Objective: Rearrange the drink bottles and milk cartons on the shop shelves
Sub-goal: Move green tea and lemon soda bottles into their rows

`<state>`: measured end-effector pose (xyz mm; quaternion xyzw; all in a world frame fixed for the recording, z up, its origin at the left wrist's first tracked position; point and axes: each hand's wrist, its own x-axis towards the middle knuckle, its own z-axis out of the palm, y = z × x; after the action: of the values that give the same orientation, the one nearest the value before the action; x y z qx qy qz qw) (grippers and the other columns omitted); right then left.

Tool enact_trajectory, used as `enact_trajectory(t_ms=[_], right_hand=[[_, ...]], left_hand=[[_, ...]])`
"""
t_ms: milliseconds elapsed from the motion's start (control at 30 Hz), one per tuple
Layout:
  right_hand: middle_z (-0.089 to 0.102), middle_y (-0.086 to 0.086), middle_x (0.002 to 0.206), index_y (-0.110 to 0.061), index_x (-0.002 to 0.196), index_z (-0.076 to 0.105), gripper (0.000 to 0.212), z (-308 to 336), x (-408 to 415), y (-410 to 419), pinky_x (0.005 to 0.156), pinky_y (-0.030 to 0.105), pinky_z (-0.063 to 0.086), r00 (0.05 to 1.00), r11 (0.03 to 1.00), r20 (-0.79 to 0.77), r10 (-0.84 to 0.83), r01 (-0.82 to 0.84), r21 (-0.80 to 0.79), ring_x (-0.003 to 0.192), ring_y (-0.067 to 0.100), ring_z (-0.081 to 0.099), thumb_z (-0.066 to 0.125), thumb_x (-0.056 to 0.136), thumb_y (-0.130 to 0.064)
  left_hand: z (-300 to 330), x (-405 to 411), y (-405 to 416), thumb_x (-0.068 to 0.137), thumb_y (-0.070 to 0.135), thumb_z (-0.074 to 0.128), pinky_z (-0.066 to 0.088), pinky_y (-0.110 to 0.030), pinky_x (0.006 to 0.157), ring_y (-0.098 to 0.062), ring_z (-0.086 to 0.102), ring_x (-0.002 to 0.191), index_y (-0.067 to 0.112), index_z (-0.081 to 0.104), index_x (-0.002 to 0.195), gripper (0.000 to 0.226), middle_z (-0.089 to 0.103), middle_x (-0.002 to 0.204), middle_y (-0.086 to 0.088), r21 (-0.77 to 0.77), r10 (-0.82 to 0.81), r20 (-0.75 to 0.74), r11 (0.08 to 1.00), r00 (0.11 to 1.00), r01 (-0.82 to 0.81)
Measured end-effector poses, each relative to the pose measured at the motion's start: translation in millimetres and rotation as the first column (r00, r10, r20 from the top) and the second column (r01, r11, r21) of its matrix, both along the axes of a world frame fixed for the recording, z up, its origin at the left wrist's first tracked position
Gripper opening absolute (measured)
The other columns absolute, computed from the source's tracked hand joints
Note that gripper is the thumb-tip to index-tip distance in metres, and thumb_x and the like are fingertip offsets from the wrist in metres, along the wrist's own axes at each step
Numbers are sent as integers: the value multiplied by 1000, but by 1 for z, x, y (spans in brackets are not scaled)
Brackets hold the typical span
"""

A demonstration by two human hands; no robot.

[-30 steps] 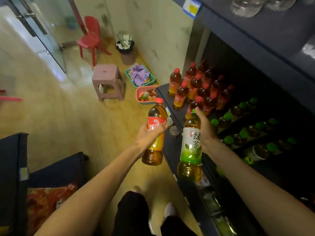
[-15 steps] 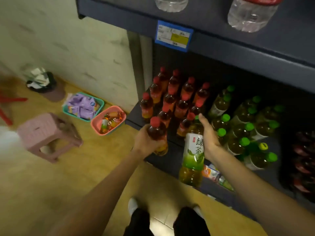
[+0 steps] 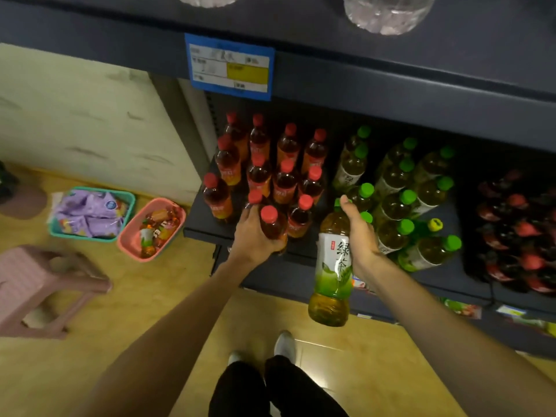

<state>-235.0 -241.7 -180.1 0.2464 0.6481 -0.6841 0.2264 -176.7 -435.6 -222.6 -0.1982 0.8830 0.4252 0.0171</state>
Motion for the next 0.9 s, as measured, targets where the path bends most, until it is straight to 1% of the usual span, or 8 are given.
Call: enact_trajectory(t_ms=[100, 233, 333, 400, 500, 633, 767, 900], right_hand=[[75, 9, 90, -11, 115, 70, 61, -2, -8, -2, 89, 48, 58, 996, 995, -8, 85, -85, -55, 84, 28, 73, 71, 79, -60], [75, 4, 81, -15, 105, 70, 46, 1, -15, -5, 88, 47, 58, 997, 996, -23, 75, -76, -37, 82, 25, 73, 69, 83, -56], [74, 3, 72, -18, 95, 67, 35, 3, -17, -4, 87, 47, 57, 999, 997, -19, 47, -48, -55, 78, 27, 72, 68, 86, -51], [74, 1, 68, -20, 90, 66, 28, 2, -19, -3, 84, 44, 58, 999, 998, -21, 27, -28, -62, 75, 24, 71, 66, 88, -48], [73, 8, 76, -9, 107, 69, 51, 3, -17, -6, 86, 50, 58, 1000, 998, -6, 14, -15, -57, 77, 29, 72, 70, 83, -54], [72, 12, 81, -2, 120, 65, 70, -2, -11, -9, 86, 52, 58, 1000, 1000, 17, 2, -2, -14, 78, 30, 72, 71, 79, -59], [73, 11, 85, -5, 121, 65, 66, -4, -7, -9, 85, 49, 59, 1000, 1000, 10, -11, 11, -10, 78, 28, 73, 70, 81, -58], [72, 12, 81, -10, 113, 66, 54, -5, -5, -9, 87, 55, 57, 999, 998, 6, -51, 51, -34, 76, 31, 71, 70, 83, -54]], left_hand=[[-7, -10, 0, 62, 24, 88, 38, -40, 104, -31, 46, 125, 12, 42, 135, 87, 49, 134, -12, -48, -23, -35, 999, 999, 22], [-13, -16, 1, 63, 26, 88, 41, -44, 104, -34, 43, 126, 9, 47, 133, 83, 44, 137, -15, -167, -126, -95, 980, 988, 109], [-15, -25, -3, 51, 39, 92, 49, -47, 85, -38, 56, 109, 8, 61, 117, 79, 59, 117, -12, -427, -220, -85, 890, 972, 164], [-16, -30, -7, 43, 45, 94, 49, -44, 77, -39, 60, 98, 7, 66, 108, 79, 65, 107, -12, -508, -225, -79, 848, 971, 155], [-18, -34, -9, 43, 48, 93, 45, -44, 79, -38, 56, 101, 10, 66, 113, 83, 61, 113, -11, -555, -218, -69, 819, 973, 144], [-20, -38, -10, 51, 44, 93, 43, -46, 90, -35, 55, 109, 12, 61, 122, 84, 54, 122, -10, -544, -234, 20, 813, 972, 207], [-21, -45, -5, 68, 35, 87, 51, -44, 88, -31, 57, 116, 14, 47, 137, 83, 42, 142, -5, -411, -211, 101, 881, 972, 234], [-27, -53, -5, 69, 24, 88, 49, -46, 94, -36, 56, 120, 8, 44, 138, 84, 44, 142, -11, -271, -159, 97, 946, 982, 180]])
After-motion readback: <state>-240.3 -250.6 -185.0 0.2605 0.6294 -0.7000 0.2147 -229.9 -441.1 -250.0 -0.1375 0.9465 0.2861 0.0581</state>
